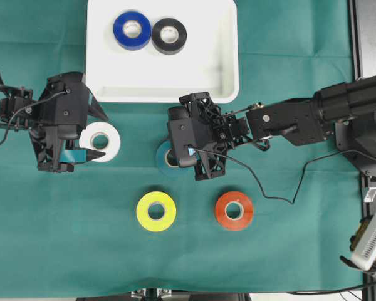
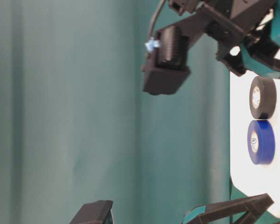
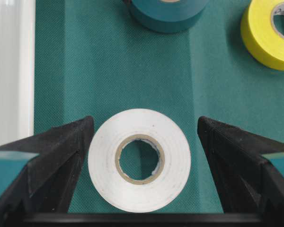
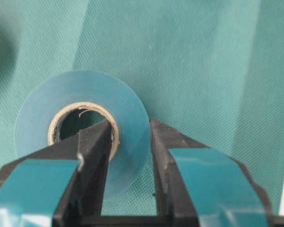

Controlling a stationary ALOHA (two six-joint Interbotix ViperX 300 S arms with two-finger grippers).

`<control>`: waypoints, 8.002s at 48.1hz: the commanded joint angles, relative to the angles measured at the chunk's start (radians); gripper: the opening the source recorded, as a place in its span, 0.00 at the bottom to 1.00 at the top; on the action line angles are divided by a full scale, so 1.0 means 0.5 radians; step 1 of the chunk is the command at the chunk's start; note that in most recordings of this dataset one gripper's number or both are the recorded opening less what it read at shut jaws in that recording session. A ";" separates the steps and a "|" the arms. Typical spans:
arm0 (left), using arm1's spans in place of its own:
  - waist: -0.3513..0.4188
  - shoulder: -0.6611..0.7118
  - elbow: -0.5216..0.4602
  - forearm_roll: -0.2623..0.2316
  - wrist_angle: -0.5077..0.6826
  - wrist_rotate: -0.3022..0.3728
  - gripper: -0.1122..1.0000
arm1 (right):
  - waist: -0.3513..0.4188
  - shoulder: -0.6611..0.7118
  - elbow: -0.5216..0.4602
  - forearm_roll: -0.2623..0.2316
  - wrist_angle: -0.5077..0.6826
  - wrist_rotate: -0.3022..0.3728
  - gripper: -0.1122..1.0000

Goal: Put the tape alternately from left to right into the white case.
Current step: 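Lower the right gripper onto the dark teal roll and grasp it, then carry the teal roll into the tray and release it, then lift the right gripper out of the tray and withdraw, then lower the left gripper onto the white roll and grasp it, then carry the white roll into the tray beside the blue roll, release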

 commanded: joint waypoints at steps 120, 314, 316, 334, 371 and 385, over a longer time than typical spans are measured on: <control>-0.006 -0.018 -0.018 0.000 -0.006 0.000 0.65 | -0.721 -0.193 -0.071 -0.221 0.025 0.003 0.72; -0.175 0.454 -0.101 0.000 0.015 -0.003 0.25 | -0.114 -0.497 0.242 -0.221 -0.202 0.009 0.72; -0.175 0.454 -0.101 0.000 0.015 -0.003 0.18 | -0.114 -0.497 0.242 -0.221 -0.199 0.009 0.72; -0.175 0.365 -0.110 0.000 0.015 -0.006 0.08 | -0.114 -0.497 0.249 -0.221 -0.202 0.009 0.72; -0.092 0.064 -0.233 0.009 0.092 0.095 0.08 | -0.110 -0.500 0.270 -0.221 -0.202 0.009 0.72; 0.141 0.092 -0.236 0.009 0.089 0.276 0.08 | -0.110 -0.497 0.276 -0.221 -0.202 0.009 0.72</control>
